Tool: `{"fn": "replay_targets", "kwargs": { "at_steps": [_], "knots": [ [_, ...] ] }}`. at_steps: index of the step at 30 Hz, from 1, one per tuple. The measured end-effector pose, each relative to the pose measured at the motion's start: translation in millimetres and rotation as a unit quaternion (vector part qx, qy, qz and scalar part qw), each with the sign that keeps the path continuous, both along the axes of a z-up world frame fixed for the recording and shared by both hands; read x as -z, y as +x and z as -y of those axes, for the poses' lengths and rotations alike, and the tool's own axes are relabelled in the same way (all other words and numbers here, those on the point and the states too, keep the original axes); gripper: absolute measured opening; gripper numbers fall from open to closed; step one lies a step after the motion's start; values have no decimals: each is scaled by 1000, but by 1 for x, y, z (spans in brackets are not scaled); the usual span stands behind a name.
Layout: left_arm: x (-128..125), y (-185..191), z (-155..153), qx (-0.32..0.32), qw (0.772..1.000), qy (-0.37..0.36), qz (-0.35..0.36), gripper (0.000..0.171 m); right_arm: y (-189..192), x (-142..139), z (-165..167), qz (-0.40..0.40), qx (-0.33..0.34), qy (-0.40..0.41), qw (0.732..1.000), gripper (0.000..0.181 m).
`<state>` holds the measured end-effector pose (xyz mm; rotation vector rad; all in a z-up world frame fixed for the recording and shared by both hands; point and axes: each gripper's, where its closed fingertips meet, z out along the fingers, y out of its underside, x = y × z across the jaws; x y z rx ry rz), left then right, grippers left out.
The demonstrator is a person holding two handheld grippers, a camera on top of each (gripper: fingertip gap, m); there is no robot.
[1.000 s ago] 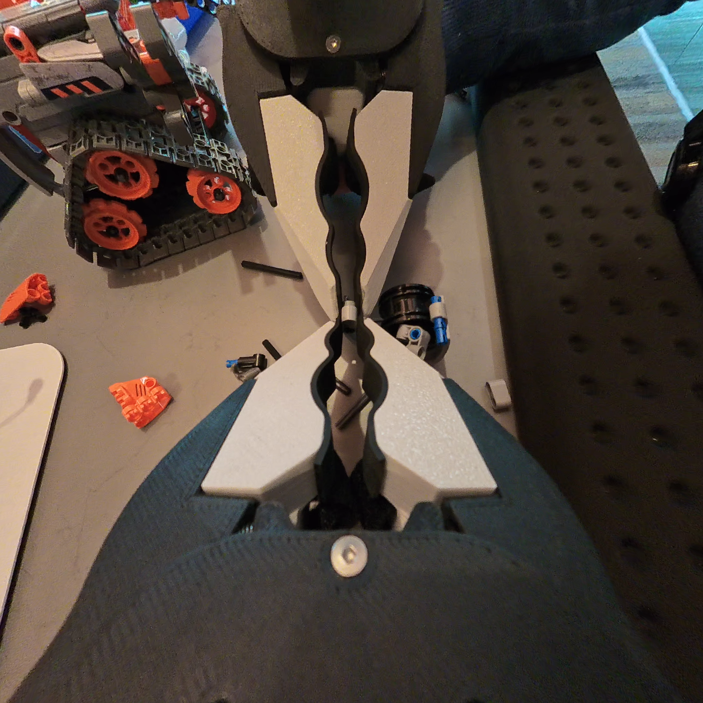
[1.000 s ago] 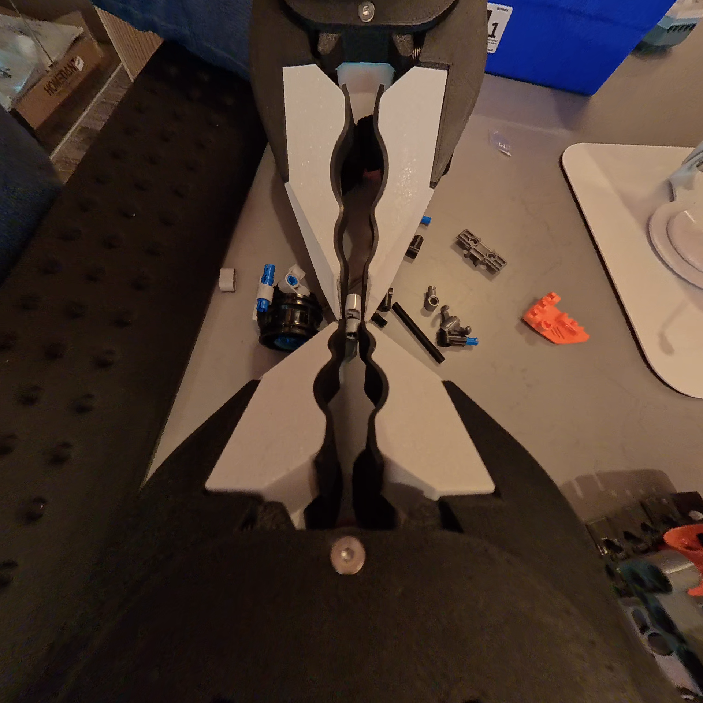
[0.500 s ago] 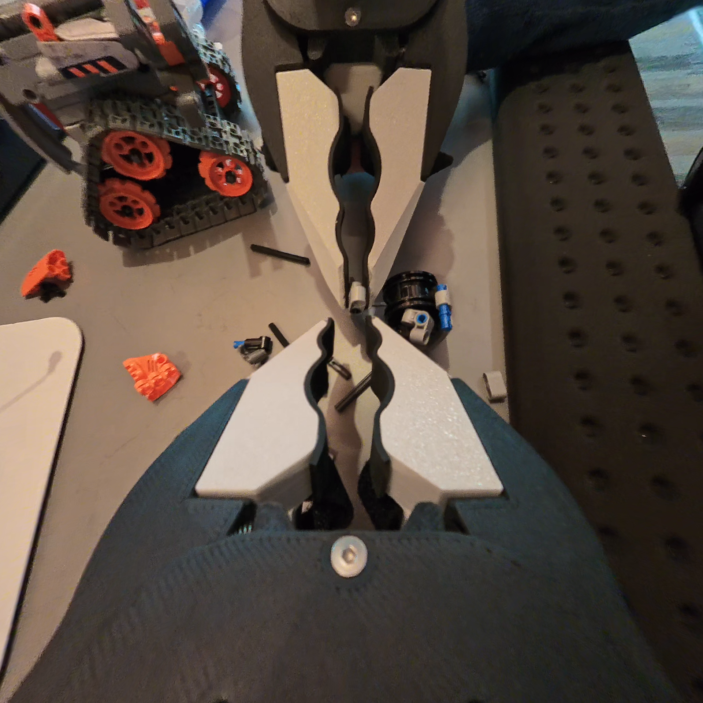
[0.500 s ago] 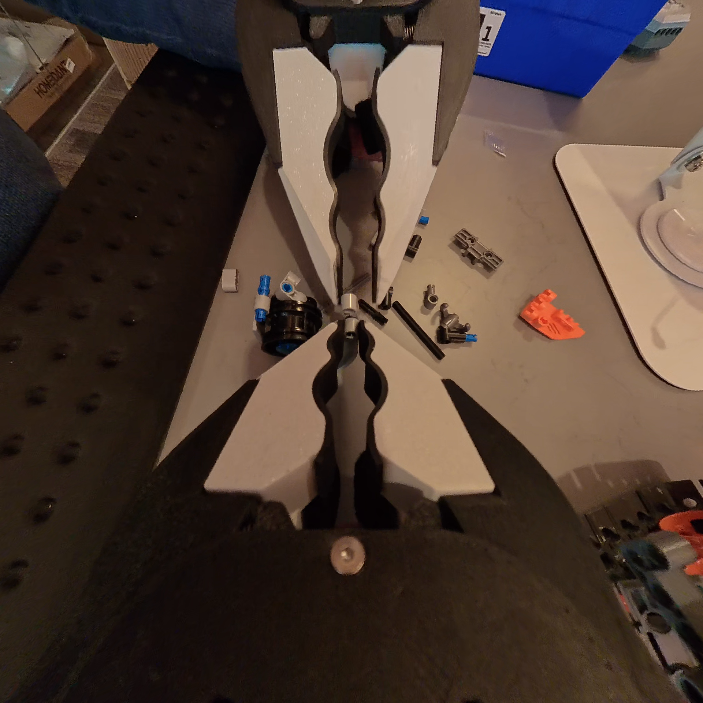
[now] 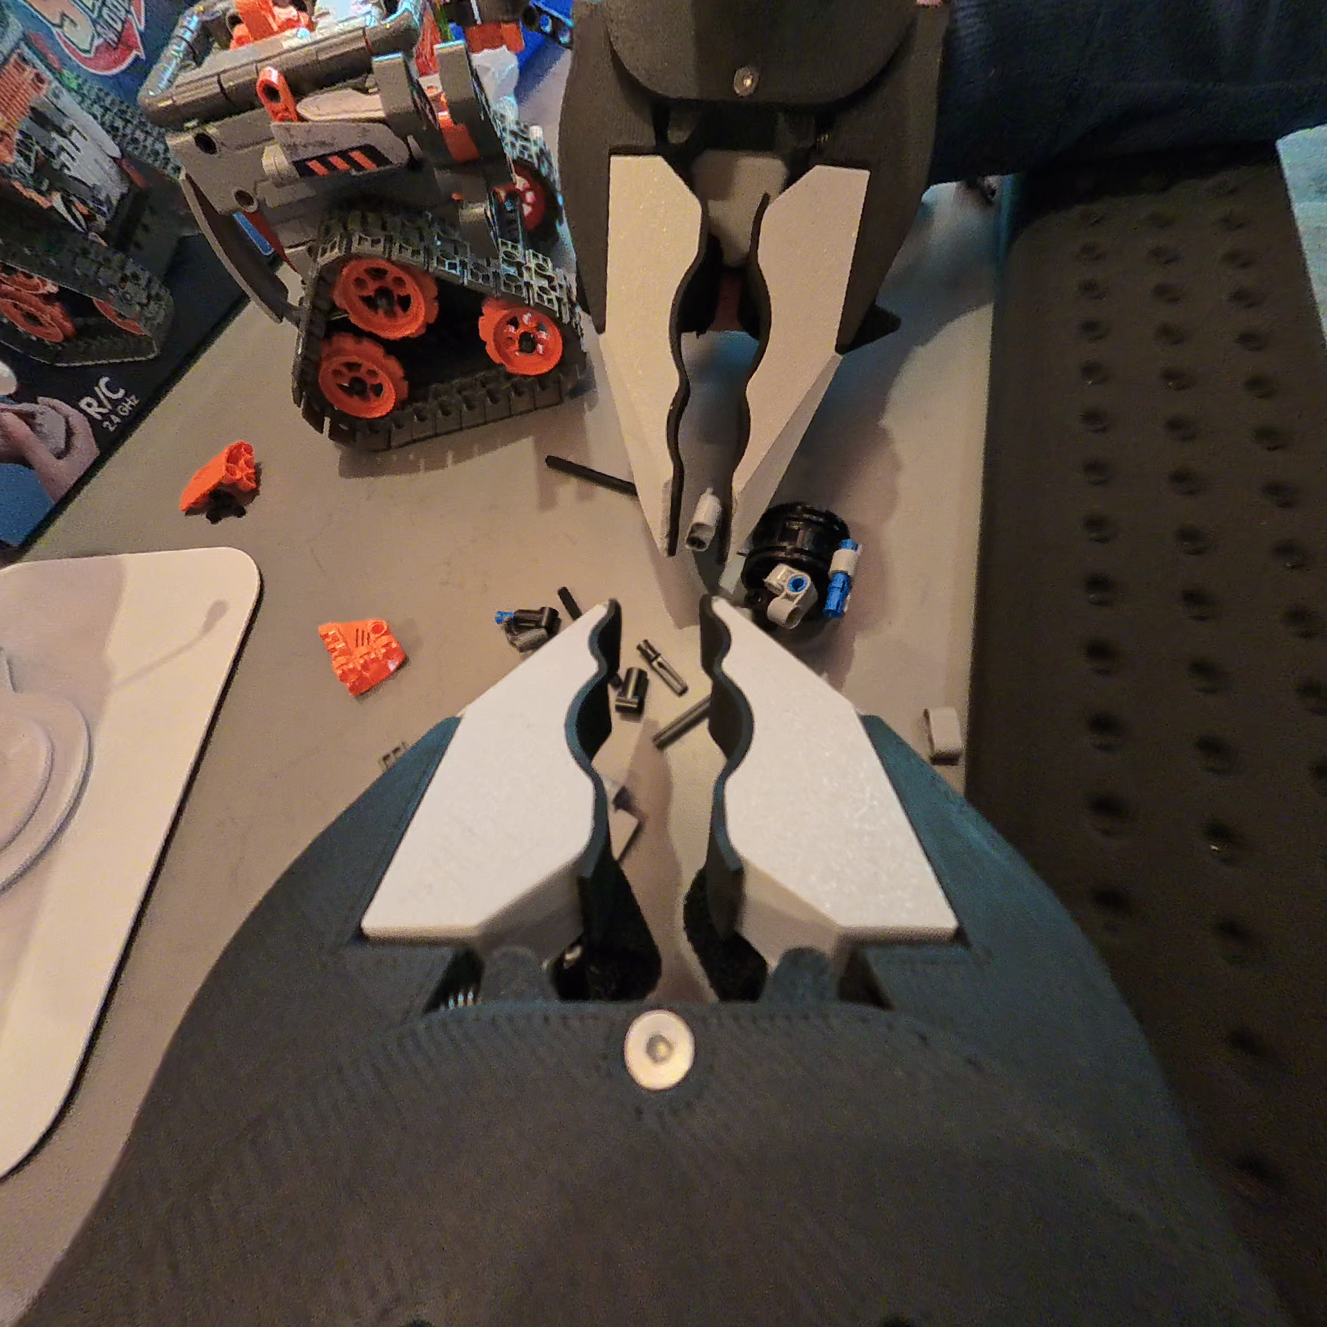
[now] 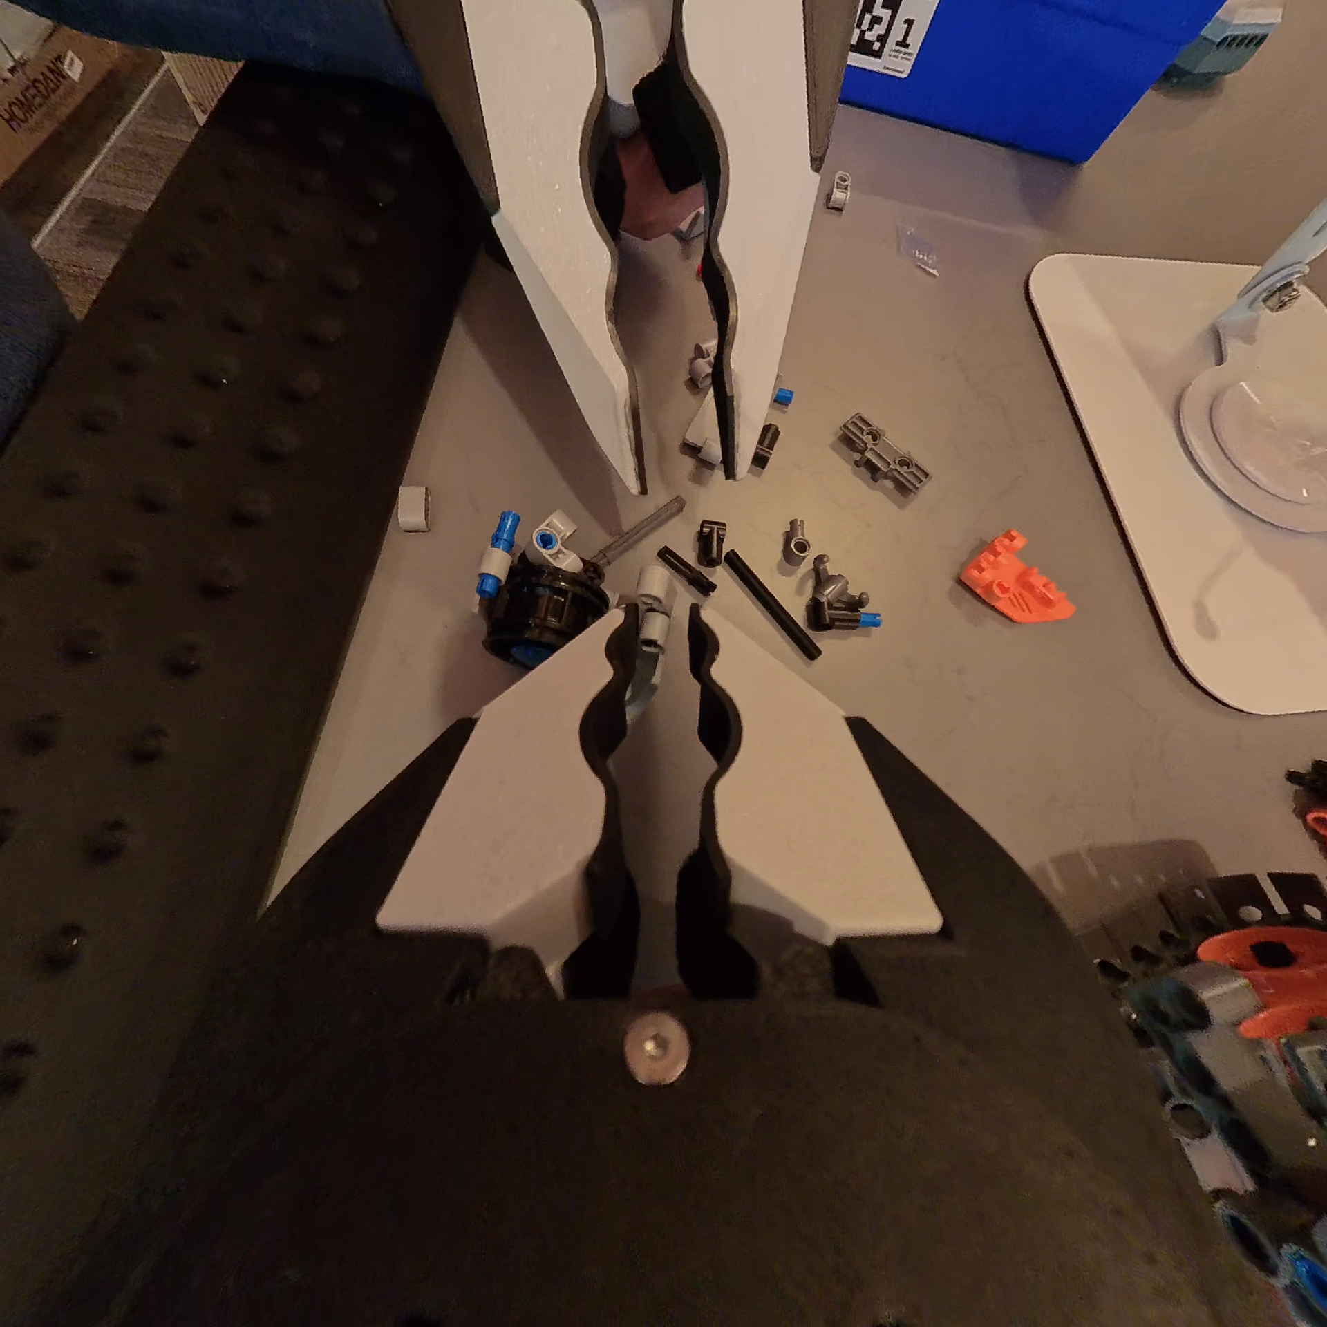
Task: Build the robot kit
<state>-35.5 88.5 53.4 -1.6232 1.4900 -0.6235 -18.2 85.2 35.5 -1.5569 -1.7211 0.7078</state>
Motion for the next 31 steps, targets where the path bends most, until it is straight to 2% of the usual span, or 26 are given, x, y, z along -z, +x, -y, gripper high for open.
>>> {"fn": "replay_targets", "kwargs": {
  "at_steps": [4, 12, 21, 31],
  "knots": [
    [-1, 1, -3, -2, 1000, 4, 1, 19, 1, -1, -1, 1, 2, 5, 1000, 5],
    [1, 2, 0, 0, 1000, 1, 4, 18, 2, -2, -3, 2, 1, 11, 1000, 5],
    [-3, -1, -5, -11, 1000, 2, 16, 18, 5, -5, -4, -5, 8, 1, 1000, 22],
    [-5, -3, -8, -19, 1000, 7, 22, 17, 8, -10, -4, -17, 7, -6, 1000, 25]
  ]
}}
